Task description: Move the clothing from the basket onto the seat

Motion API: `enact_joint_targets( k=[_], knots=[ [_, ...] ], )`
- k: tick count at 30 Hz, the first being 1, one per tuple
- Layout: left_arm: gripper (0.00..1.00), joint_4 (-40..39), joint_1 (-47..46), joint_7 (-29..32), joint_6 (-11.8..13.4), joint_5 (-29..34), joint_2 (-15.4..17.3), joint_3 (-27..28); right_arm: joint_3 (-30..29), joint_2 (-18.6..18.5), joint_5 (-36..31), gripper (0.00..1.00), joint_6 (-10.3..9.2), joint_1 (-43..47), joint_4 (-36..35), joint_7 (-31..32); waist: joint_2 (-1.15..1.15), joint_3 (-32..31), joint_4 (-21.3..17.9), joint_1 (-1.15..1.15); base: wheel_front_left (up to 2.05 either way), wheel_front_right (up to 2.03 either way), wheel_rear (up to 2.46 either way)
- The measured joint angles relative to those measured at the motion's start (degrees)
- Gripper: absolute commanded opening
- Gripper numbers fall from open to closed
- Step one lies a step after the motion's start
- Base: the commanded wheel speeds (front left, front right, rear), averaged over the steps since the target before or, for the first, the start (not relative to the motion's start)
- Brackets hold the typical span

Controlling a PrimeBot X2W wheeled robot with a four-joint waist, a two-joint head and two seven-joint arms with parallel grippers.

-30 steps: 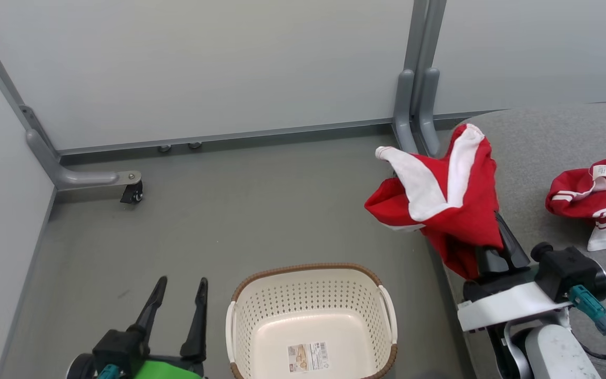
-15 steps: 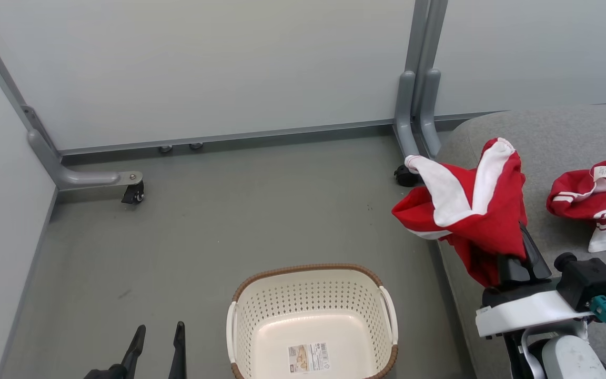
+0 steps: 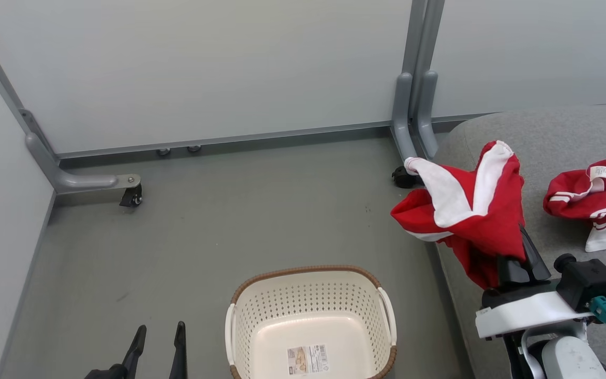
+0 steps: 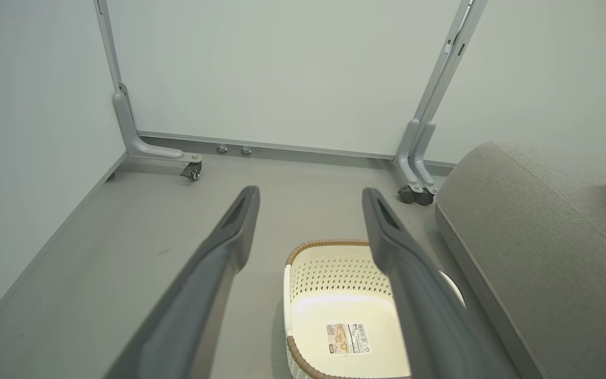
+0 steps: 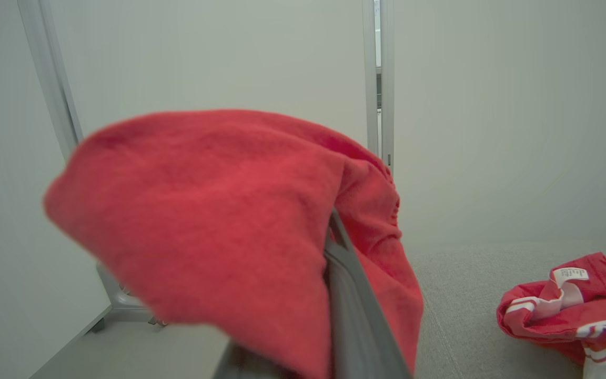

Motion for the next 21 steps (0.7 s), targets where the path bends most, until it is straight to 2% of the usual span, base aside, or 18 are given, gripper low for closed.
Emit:
enact_joint_targets(
  k=[15, 21],
  knots=[
    [1.00, -0.15, -0.07, 0.01, 0.00, -0.04, -0.09, -0.25, 0.19, 0.04, 0.09, 0.00, 0.00, -0.04, -0.30, 0.00, 0.00, 0.09, -0.53, 0.00, 0.00, 0.00, 0.00],
    [1.00, -0.47, -0.16, 0.00, 0.00, 0.03, -0.13, -1.00, 1.18, -0.25, -0.10, 0.00, 0.00, -1.38, -0.69, 0.00, 0.00, 0.38, -2.88, 0.00, 0.00, 0.00, 0.00]
  ],
)
